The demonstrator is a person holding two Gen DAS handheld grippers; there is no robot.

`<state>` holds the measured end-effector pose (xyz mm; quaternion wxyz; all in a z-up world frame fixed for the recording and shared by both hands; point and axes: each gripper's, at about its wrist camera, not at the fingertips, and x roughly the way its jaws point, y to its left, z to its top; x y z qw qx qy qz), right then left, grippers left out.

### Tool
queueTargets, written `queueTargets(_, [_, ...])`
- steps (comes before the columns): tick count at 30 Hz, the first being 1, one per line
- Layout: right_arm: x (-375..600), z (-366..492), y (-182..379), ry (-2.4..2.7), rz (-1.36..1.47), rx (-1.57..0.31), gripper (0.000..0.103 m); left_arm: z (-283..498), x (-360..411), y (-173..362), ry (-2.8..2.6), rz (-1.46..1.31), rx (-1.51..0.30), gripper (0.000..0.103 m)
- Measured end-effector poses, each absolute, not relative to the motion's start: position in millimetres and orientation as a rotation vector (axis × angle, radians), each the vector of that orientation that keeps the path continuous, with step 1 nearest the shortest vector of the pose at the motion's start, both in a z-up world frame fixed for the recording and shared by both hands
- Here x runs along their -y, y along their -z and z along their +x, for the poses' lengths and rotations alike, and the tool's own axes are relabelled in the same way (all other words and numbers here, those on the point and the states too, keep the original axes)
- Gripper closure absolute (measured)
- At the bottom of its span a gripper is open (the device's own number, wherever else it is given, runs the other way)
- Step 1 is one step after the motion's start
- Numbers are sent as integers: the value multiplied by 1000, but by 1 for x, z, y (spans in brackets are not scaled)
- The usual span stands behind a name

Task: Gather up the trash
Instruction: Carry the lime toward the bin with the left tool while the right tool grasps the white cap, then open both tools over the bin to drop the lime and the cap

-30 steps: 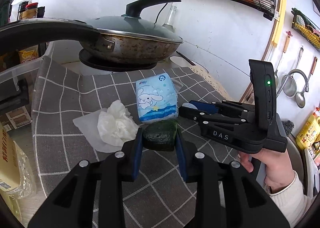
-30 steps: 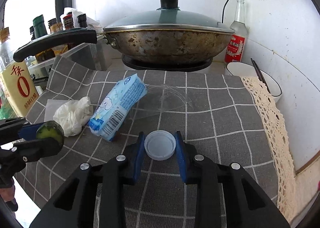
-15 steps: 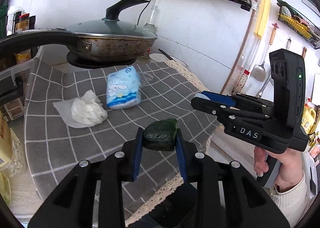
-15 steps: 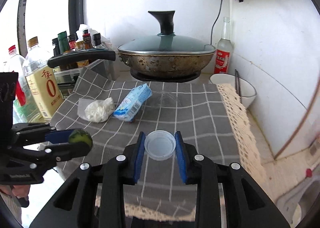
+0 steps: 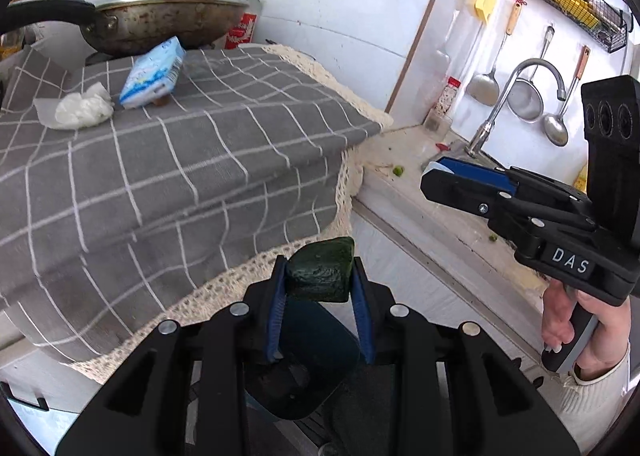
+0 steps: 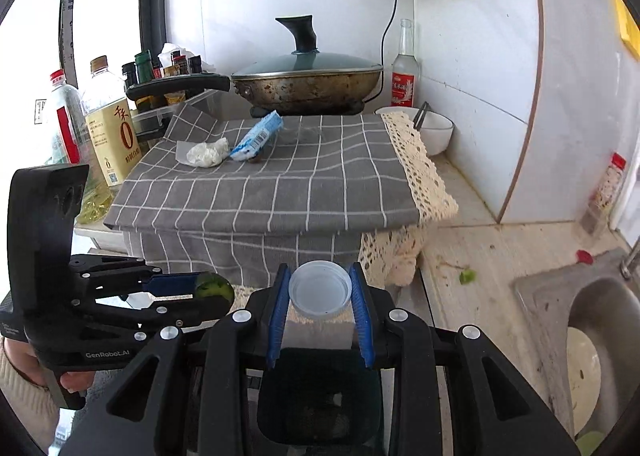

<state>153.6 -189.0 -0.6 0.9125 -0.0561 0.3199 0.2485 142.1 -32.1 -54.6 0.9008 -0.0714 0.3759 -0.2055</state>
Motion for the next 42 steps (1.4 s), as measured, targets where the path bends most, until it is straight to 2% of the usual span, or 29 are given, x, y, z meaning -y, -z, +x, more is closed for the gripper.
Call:
queueTargets(10, [202, 160, 38, -502, -89, -735, 73, 168, 56, 105, 439, -151, -891, 70])
queueTargets(22, [206, 194, 56, -482, -74, -779, 73, 201, 65, 127, 502, -114, -954, 70])
queueTargets(23, [205, 195, 57, -482, -75, -782, 73, 202, 67, 129, 506, -101, -956, 69])
queueTargets(25, [204, 197, 59, -483, -79, -787, 73, 205, 67, 130, 488, -99, -948, 54])
queueTargets(26, [203, 197, 60, -484, -80, -791, 73, 206, 65, 130, 487, -107, -945, 51])
queueTargets(42, [196, 183, 68, -489, -107, -820, 73, 163, 23, 115, 421, -136, -909, 51])
